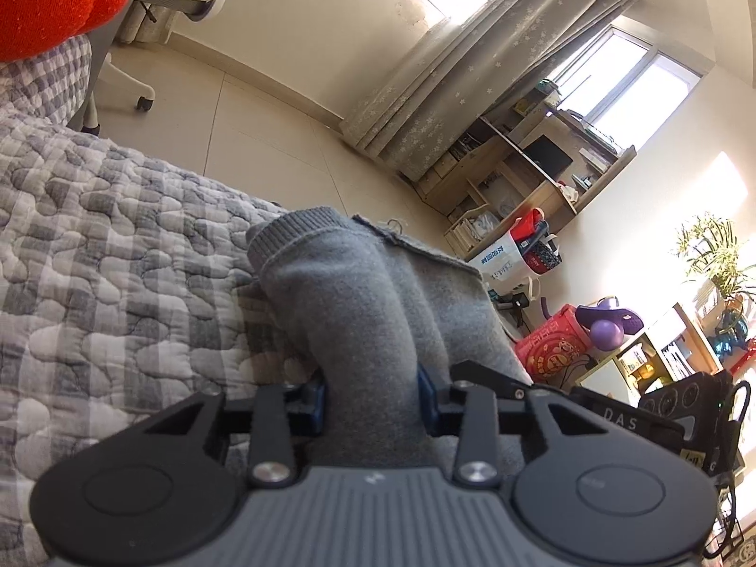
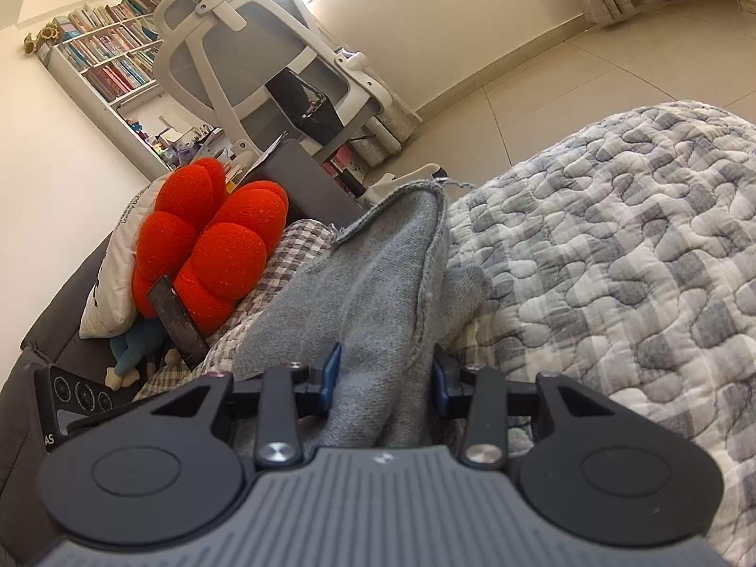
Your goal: Fold clothes
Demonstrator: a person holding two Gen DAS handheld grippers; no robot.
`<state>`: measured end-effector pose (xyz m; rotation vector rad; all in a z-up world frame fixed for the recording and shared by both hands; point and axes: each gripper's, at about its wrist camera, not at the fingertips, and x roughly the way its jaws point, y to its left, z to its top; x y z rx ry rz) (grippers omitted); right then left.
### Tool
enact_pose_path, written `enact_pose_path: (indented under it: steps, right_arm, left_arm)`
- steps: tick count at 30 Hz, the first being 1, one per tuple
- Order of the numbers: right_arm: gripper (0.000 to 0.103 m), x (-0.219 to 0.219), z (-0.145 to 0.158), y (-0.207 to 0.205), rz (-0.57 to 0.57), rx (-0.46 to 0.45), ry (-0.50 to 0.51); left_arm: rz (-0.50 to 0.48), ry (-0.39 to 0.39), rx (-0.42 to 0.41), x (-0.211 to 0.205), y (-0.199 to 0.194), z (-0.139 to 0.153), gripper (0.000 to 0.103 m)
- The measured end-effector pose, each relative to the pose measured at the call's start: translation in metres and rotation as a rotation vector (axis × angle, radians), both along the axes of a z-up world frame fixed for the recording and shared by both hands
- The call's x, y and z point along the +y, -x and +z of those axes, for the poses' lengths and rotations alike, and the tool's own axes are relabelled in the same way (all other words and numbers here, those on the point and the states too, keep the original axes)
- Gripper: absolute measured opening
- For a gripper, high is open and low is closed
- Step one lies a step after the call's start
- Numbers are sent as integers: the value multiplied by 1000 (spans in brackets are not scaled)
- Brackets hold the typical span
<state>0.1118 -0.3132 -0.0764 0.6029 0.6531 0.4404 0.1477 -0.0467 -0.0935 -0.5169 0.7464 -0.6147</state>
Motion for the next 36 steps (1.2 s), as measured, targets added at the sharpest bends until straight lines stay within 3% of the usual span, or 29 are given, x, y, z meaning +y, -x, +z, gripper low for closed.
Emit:
enact_pose_path:
  steps: [6,16,26,36]
  right_arm:
    - [39,26,20,3,27,-7,19]
    - [39,86,43,1,120,2,-18]
    - [39,177,66,11,225,4,-27]
    - [39,284,74,35,310,24,-42]
  left_arm:
    - [20,-2,-18,20,9,14,32]
    - [95,-9,-54,88,38,47,32]
    - [159,-57,-66,175,71,81,31]
    - [231,-88,-37,283,108,95,31]
